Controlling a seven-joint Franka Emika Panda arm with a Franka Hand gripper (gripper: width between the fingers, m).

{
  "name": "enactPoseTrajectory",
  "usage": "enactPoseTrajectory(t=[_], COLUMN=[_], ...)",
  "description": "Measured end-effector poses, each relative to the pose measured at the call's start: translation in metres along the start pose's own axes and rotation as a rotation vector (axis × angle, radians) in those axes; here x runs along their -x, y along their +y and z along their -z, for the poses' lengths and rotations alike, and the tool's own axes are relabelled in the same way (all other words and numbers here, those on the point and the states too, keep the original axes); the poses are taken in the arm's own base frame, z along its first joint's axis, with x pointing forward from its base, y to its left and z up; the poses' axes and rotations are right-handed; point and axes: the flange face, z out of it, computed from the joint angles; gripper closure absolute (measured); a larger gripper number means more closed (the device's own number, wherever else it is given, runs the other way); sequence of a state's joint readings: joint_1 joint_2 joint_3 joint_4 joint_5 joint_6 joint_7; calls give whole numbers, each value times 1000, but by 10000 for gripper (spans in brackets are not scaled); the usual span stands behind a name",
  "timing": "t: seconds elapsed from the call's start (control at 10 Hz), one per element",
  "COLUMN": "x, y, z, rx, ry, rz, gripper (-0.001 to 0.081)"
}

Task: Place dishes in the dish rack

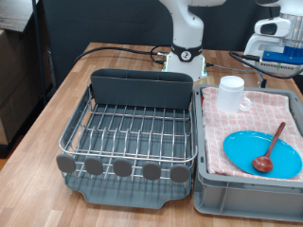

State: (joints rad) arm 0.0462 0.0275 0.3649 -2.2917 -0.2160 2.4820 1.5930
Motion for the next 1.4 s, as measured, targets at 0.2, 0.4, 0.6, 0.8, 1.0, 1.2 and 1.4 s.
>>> enactPoseTrajectory(t=[0.2,0.4,0.6,0.8,1.0,1.2,1.4], x=[9,22,34,44,48,48,44], y=[-10,-22,-28,-30,-30,-28,-25], z=[0,-9,-22,-39,-58,-76,-90], rx=[-22,-30,-31,-33,-41,-37,-24], ry=[58,69,59,47,39,38,45], rz=[22,1,-38,-64,-77,-79,-83], gripper=[3,3,3,3,3,3,3])
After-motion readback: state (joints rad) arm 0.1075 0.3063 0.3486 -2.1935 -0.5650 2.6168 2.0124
